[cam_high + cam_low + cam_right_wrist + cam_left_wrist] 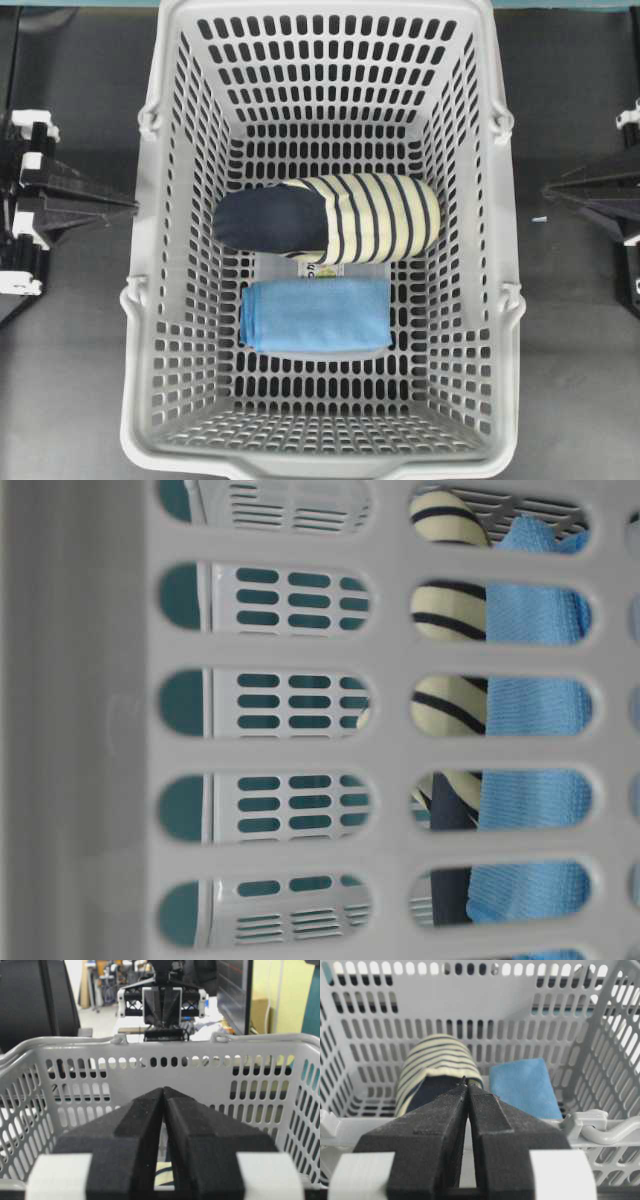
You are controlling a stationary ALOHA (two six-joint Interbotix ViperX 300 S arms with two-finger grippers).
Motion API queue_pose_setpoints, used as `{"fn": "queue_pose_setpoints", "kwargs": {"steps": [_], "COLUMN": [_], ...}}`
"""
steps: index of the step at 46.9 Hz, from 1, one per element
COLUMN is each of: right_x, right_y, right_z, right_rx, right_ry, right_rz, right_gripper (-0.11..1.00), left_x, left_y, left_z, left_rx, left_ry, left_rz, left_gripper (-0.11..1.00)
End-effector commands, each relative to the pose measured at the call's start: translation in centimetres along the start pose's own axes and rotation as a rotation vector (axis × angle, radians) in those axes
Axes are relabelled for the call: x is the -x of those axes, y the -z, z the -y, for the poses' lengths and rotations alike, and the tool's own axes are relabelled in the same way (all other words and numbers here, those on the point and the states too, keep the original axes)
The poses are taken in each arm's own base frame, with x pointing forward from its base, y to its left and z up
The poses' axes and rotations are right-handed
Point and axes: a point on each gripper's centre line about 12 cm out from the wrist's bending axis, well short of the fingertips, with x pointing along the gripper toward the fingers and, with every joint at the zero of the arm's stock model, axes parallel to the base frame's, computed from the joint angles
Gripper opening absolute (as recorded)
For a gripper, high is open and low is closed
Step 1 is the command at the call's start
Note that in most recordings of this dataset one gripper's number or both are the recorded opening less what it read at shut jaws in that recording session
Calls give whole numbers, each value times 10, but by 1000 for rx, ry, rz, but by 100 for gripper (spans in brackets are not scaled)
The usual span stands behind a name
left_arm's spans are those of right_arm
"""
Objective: Pick up the blue cloth from the shopping basket with the left arm.
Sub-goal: 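Move the left gripper over the basket toward the light-blue cloth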
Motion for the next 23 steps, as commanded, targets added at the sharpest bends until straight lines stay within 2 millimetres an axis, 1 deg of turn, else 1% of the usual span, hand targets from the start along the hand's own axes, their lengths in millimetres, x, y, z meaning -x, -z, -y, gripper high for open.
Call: {"fn": "queue_pose_setpoints", "kwargs": {"steps": [1, 3, 5, 18, 23], "right_x": [-3, -3, -4, -6, -6], "right_y": [-7, -7, -6, -3, -2], "right_z": [-1, -2, -2, -5, -5], "right_rx": [-13, -16, -22, -108, -104], "right_ry": [-6, -7, -8, -16, -15], "right_rz": [17, 12, 3, -98, -135], "right_gripper": [1, 3, 1, 0, 0], "left_x": [-6, -8, -10, -27, -40], "left_y": [-21, -26, -31, -69, -73], "left_z": [5, 6, 6, 11, 14], "left_rx": [-17, -7, 2, 8, 5], "left_ry": [31, 30, 29, 43, 51], "left_rz": [8, -23, -60, -268, -342], "left_gripper": [6, 4, 0, 0, 0]}}
